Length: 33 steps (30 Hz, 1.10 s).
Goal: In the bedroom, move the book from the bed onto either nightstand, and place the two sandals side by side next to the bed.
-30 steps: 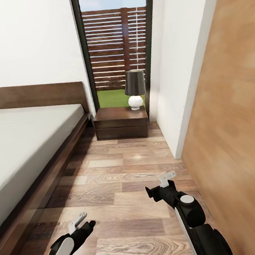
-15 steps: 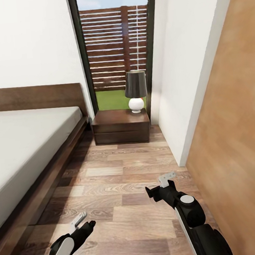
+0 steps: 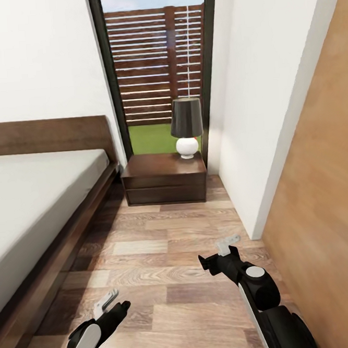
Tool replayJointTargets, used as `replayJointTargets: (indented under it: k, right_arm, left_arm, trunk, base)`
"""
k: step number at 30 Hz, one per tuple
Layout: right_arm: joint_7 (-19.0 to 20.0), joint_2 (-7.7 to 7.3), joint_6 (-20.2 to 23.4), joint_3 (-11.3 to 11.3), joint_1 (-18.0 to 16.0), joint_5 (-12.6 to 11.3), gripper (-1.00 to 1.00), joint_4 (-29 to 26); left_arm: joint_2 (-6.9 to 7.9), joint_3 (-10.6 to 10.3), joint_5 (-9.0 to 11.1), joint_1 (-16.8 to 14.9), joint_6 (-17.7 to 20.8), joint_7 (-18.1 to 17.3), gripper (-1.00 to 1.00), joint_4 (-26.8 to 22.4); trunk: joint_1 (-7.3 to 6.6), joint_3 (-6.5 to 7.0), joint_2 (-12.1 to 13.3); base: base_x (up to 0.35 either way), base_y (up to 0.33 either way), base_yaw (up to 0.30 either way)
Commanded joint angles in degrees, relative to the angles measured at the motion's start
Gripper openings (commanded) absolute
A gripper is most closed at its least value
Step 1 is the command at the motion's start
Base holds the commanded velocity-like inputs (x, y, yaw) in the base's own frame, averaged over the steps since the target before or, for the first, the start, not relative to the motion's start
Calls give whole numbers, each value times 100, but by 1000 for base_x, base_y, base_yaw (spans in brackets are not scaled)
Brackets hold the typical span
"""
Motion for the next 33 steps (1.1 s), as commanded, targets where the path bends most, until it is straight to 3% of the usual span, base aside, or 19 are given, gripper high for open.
replayJointTargets:
  k: [1,8,16,26,31,33]
  right_arm:
    - [45,2,25,-2,-3,61,100,-8]
    - [45,2,26,-1,-3,61,100,-8]
    - [51,0,32,2,0,61,100,-11]
    - [60,-6,28,7,12,61,100,-16]
    - [122,-6,30,-7,0,58,100,-16]
    - [310,-11,45,-42,-21,56,100,-16]
  left_arm:
    - [6,-15,44,-3,1,46,100,-9]
    - [6,-15,44,-3,-3,47,100,-9]
    - [27,-15,53,37,-97,47,100,-128]
    - [74,-24,38,160,-158,94,100,-695]
    - [72,-32,62,169,5,160,100,-999]
    - [70,-25,61,118,143,215,100,-1178]
  trunk:
    - [2,-6,-2]
    - [2,-6,-2]
    - [2,-6,-2]
    - [2,-6,-2]
    - [-11,105,4]
    - [-16,149,7]
  base:
    - [325,0,0]
    - [325,-7,41]
    - [325,-59,205]
    - [240,-54,255]
    - [65,-14,256]
    - [35,-8,224]
